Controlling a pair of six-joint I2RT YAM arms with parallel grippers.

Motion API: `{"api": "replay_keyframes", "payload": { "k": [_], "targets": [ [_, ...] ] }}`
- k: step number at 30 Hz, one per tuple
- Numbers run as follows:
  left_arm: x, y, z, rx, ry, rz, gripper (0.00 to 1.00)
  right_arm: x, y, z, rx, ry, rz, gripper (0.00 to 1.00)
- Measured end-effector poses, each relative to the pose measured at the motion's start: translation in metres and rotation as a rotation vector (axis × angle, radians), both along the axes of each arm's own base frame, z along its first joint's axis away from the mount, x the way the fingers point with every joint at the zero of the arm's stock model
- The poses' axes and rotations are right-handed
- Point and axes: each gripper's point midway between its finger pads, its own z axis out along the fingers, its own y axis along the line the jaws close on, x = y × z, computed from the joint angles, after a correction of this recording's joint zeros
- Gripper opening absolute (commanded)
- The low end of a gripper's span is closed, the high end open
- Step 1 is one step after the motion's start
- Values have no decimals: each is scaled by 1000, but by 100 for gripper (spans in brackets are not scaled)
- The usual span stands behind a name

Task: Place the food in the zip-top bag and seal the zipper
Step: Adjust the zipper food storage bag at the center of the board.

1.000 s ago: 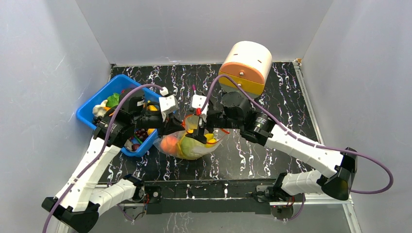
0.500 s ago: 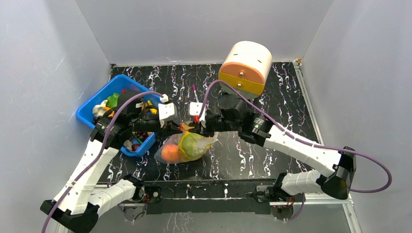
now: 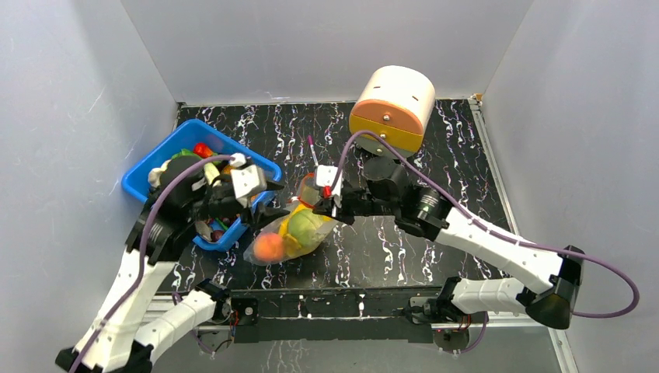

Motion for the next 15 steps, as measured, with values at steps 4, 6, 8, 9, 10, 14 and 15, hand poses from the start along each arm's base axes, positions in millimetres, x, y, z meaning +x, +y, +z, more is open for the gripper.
{"api": "replay_keyframes", "payload": {
  "k": [4, 6, 8, 9, 10, 14, 15],
  "targets": [
    [-15, 9, 17, -104, -79, 52, 63, -8, -15, 4, 26, 18, -34, 0],
    [-20, 12, 19, -142, -97, 63, 66, -11, -22, 5, 40, 26, -48, 0],
    [-21, 11, 15, -168, -84, 73, 67, -14, -27, 8, 55, 36, -62, 0],
    [-19, 10, 11, -174, -68, 77, 67, -15, -29, 10, 63, 41, -69, 0],
    [-17, 8, 6, -176, -46, 80, 67, -15, -30, 12, 71, 46, -77, 0],
    [-7, -1, -15, -177, 26, 81, 65, -17, -33, 19, 97, 65, -94, 0],
    [-5, -2, -19, -177, 40, 82, 64, -17, -33, 19, 99, 70, -96, 0]
  ]
}}
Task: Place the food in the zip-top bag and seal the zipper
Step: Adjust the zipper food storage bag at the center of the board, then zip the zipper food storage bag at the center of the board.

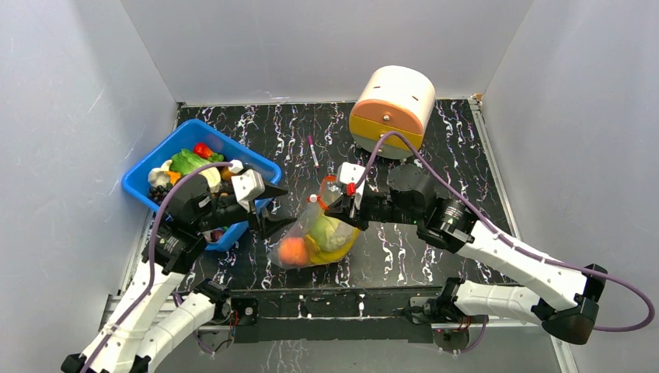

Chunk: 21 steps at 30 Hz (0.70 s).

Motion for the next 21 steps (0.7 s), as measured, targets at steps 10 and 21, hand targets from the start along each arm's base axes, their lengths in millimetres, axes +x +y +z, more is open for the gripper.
{"api": "replay_keyframes", "payload": {
  "k": [10, 21],
  "targets": [
    [25, -23, -18, -28, 69, -46, 65, -3, 1, 1, 25, 24, 2, 0],
    [25, -47, -29, -61, 122, -219, 19, -9, 4, -3, 27, 34, 42, 0]
  ]
}}
